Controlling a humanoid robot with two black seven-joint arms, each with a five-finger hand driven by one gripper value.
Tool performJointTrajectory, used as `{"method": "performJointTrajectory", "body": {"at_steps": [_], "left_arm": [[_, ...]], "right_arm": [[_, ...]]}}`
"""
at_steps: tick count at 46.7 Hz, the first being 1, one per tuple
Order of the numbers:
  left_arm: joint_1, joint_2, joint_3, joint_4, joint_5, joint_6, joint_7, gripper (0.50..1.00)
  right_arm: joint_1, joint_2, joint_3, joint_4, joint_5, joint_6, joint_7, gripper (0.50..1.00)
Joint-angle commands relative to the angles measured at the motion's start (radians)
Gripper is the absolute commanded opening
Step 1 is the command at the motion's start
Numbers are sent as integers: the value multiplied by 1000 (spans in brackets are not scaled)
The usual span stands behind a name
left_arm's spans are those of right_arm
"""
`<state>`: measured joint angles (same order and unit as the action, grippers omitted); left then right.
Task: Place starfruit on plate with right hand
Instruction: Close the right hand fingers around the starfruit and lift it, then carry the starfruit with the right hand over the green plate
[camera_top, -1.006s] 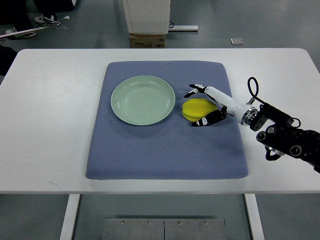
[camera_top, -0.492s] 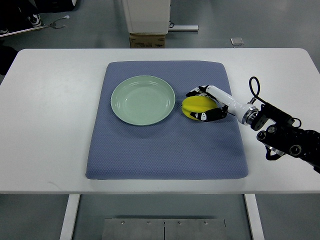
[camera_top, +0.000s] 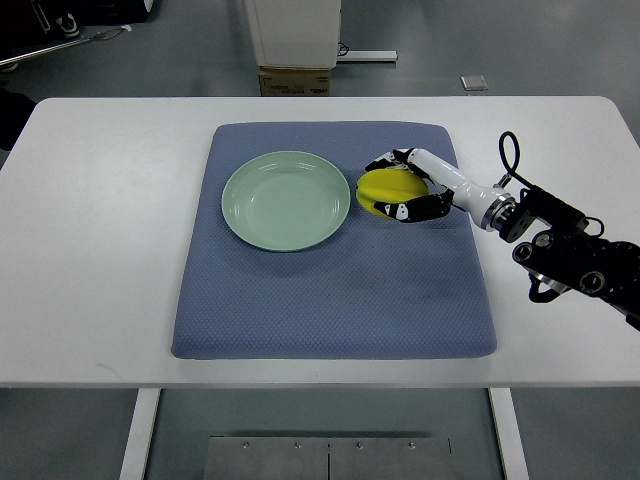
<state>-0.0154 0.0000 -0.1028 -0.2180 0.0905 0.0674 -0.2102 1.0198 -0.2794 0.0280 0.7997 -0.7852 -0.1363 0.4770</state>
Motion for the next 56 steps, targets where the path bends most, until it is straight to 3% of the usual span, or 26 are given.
{"method": "performJointTrajectory", "body": {"at_steps": [1,19,43,56], "left_arm": [[0,0,0,0,0,0,0,1000],[0,0,0,0,0,0,0,1000],[0,0,0,0,0,0,0,1000],[0,0,0,0,0,0,0,1000]], "right_arm": [[22,0,0,1,21,4,0,500],[112,83,-3,1,37,9,-1,500],[115,204,-34,1,34,47,14,500],[115,279,-40,-69,35,46,-49,500]]}}
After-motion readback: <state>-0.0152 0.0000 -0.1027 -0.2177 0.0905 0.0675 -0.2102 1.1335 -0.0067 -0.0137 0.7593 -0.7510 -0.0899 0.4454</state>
